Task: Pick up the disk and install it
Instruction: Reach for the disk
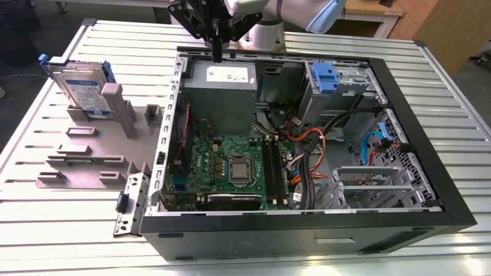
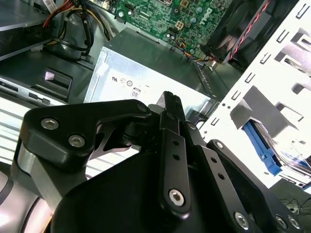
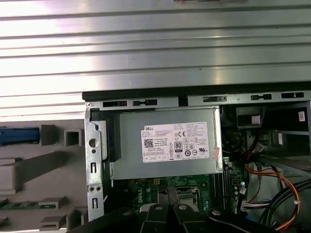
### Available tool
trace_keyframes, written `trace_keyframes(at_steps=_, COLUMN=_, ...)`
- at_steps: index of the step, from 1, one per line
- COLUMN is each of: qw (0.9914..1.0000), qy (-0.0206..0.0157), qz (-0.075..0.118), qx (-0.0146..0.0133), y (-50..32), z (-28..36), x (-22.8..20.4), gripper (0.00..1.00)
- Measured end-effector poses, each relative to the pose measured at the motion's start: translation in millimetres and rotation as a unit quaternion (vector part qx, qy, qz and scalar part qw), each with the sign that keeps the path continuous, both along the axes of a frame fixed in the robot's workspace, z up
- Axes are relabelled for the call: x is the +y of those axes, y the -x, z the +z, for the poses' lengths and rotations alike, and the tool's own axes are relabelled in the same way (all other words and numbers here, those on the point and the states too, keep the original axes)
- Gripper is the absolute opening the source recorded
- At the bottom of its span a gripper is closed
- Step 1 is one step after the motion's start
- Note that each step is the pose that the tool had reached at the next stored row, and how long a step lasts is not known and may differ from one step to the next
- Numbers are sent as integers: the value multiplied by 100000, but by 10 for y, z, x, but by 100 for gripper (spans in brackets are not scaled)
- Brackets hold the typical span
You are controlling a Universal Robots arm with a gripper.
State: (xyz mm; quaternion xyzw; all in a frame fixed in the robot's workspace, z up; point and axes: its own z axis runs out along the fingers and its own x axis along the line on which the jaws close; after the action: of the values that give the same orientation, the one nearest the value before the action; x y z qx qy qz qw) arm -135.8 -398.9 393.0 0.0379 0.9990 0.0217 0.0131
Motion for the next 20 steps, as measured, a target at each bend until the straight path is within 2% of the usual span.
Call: trace_keyframes(at_steps=20, qw=100000, qy=0, qz=2, qx=0, y=39, z=-2, x=0, gripper=11)
